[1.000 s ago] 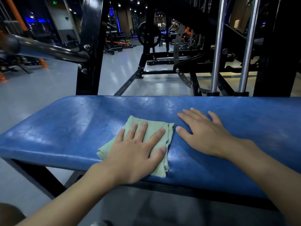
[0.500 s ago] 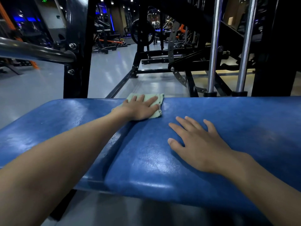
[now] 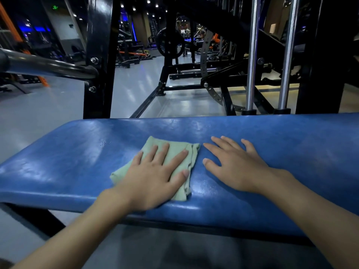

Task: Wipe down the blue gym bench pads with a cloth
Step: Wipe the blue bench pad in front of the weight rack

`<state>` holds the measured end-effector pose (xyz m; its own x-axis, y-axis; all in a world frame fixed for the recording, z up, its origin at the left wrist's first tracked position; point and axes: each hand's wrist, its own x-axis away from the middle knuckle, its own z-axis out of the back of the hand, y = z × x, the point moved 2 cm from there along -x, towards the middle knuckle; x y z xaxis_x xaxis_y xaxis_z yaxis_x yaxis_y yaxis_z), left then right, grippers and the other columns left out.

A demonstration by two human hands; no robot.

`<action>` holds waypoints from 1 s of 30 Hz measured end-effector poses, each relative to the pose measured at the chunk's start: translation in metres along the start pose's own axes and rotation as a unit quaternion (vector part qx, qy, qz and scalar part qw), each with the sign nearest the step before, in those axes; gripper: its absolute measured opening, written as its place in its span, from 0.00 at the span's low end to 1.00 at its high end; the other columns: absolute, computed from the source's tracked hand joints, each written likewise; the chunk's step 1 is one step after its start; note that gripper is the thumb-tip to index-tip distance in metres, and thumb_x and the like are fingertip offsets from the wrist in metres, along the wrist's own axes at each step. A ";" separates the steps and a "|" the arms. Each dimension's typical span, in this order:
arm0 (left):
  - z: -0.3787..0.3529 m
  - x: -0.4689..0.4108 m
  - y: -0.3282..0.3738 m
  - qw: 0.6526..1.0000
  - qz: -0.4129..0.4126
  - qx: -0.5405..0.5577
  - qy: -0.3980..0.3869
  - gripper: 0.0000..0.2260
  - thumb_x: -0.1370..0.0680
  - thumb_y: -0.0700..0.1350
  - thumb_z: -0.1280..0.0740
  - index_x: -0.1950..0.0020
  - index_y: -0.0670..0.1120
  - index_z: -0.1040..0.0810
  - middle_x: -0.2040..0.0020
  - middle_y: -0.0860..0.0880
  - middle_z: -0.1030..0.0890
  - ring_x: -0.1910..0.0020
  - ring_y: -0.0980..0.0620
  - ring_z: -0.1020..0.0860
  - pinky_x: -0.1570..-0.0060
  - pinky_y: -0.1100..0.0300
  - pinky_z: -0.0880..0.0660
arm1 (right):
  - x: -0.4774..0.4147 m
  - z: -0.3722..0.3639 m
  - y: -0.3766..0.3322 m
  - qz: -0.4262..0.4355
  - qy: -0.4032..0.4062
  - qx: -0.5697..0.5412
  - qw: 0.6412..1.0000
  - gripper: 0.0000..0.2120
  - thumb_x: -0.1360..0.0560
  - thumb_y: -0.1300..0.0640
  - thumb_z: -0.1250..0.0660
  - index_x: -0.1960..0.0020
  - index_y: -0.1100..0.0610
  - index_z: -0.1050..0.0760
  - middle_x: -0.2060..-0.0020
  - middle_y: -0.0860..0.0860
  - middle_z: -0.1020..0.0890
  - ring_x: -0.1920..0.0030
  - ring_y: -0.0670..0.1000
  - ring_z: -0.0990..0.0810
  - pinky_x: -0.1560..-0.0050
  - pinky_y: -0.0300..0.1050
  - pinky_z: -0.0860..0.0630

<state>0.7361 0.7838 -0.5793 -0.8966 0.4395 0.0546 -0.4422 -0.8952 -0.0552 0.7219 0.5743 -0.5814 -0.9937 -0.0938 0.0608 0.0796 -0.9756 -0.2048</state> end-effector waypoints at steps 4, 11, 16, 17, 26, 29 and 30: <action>-0.002 0.032 0.003 1.000 0.000 -0.003 0.005 0.33 0.32 0.70 0.71 0.25 0.71 0.66 0.18 0.51 0.59 0.20 0.48 0.59 0.23 0.45 0.57 | 0.000 0.007 -0.005 0.002 0.015 0.014 1.000 0.28 0.19 0.38 0.53 0.20 0.44 0.49 0.20 0.44 0.51 0.21 0.46 0.58 0.25 0.64 0.63; 0.002 -0.040 -0.017 1.000 0.017 0.021 -0.008 0.30 0.27 0.71 0.62 0.24 0.72 0.58 0.18 0.49 0.53 0.20 0.47 0.54 0.24 0.43 0.54 | -0.006 -0.004 -0.009 0.000 0.000 0.014 1.000 0.30 0.20 0.35 0.57 0.21 0.41 0.54 0.20 0.43 0.56 0.21 0.46 0.62 0.25 0.64 0.63; 0.008 -0.130 -0.038 0.998 0.034 0.038 -0.023 0.25 0.20 0.67 0.56 0.22 0.69 0.54 0.18 0.48 0.53 0.20 0.46 0.55 0.24 0.41 0.56 | -0.007 -0.005 -0.009 0.002 0.011 0.029 1.000 0.30 0.21 0.35 0.58 0.21 0.41 0.54 0.20 0.43 0.56 0.21 0.46 0.61 0.25 0.64 0.61; 0.009 -0.148 -0.043 0.998 0.038 0.041 -0.024 0.26 0.20 0.68 0.56 0.22 0.69 0.55 0.18 0.48 0.52 0.20 0.46 0.54 0.24 0.41 0.56 | -0.007 -0.005 -0.009 0.002 0.011 0.029 1.000 0.30 0.21 0.35 0.58 0.21 0.41 0.54 0.20 0.43 0.56 0.21 0.46 0.62 0.25 0.63 0.61; 0.006 -0.172 -0.049 0.998 0.035 0.043 -0.027 0.26 0.21 0.69 0.59 0.22 0.69 0.56 0.18 0.47 0.53 0.20 0.43 0.55 0.25 0.39 0.58 | -0.009 -0.004 -0.007 -0.004 0.009 0.026 1.000 0.30 0.22 0.34 0.59 0.21 0.39 0.55 0.20 0.41 0.57 0.22 0.44 0.62 0.24 0.61 0.62; 0.006 -0.126 -0.042 0.998 0.017 0.042 -0.033 0.26 0.20 0.67 0.58 0.22 0.68 0.57 0.18 0.47 0.55 0.20 0.44 0.57 0.24 0.41 0.59 | -0.007 -0.002 -0.008 -0.009 0.002 0.027 1.000 0.30 0.21 0.34 0.58 0.21 0.39 0.55 0.20 0.40 0.57 0.22 0.44 0.62 0.24 0.60 0.63; 0.005 -0.107 -0.040 0.999 0.010 0.037 -0.025 0.26 0.20 0.67 0.58 0.22 0.68 0.57 0.18 0.47 0.55 0.20 0.44 0.57 0.24 0.41 0.58 | -0.007 -0.002 -0.009 -0.010 0.002 0.026 1.000 0.29 0.21 0.34 0.58 0.21 0.39 0.55 0.20 0.40 0.57 0.22 0.44 0.62 0.24 0.60 0.63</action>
<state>0.8499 0.7718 -0.5782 -0.9019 0.4190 0.1047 -0.4196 -0.9076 0.0178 0.7277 0.5841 -0.5819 -0.9954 -0.0737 0.0606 0.0638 -0.9863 -0.1523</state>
